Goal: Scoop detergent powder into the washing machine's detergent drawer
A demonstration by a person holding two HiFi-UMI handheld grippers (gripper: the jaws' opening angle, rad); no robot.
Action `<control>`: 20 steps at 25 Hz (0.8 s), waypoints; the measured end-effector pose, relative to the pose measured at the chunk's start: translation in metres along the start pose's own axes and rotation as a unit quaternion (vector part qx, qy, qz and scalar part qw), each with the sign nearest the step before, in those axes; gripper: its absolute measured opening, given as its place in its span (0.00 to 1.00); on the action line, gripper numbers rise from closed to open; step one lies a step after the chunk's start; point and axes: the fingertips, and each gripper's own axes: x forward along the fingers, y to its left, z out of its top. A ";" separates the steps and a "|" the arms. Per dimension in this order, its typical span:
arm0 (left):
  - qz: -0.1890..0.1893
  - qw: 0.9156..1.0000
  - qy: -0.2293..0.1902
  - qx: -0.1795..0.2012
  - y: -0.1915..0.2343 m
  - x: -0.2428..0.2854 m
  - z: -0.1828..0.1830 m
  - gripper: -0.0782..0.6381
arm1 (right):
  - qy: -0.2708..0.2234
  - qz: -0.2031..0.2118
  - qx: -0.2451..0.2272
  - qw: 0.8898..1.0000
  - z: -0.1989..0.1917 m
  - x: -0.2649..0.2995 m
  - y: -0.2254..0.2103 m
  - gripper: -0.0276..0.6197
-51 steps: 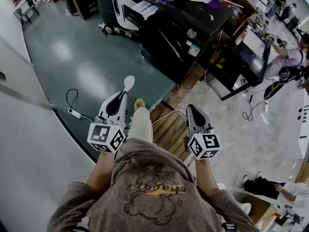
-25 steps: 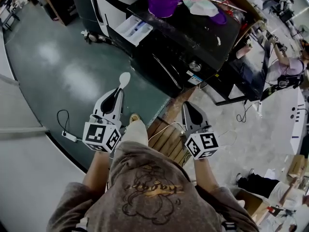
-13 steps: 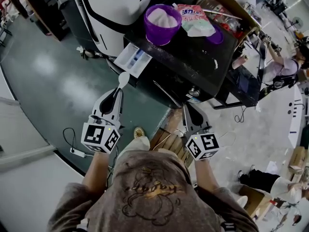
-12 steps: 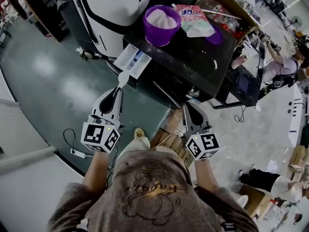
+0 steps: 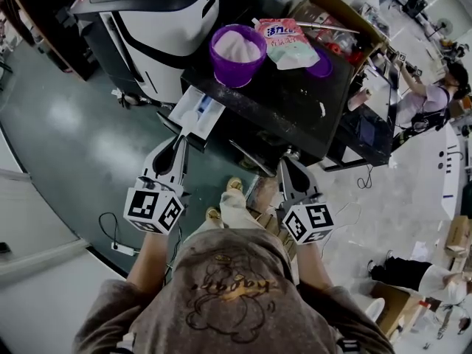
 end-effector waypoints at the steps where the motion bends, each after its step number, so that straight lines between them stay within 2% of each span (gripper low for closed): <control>1: -0.001 1.000 -0.001 0.001 0.000 0.003 0.001 0.14 | -0.002 0.001 0.000 1.000 0.002 0.003 -0.002 0.05; 10: 0.005 1.000 -0.007 0.002 0.010 0.045 0.015 0.14 | -0.012 0.010 0.003 1.000 0.017 0.046 -0.026 0.05; 20: 0.013 1.000 -0.019 0.006 0.025 0.123 0.036 0.14 | -0.022 0.021 0.003 1.000 0.050 0.114 -0.075 0.05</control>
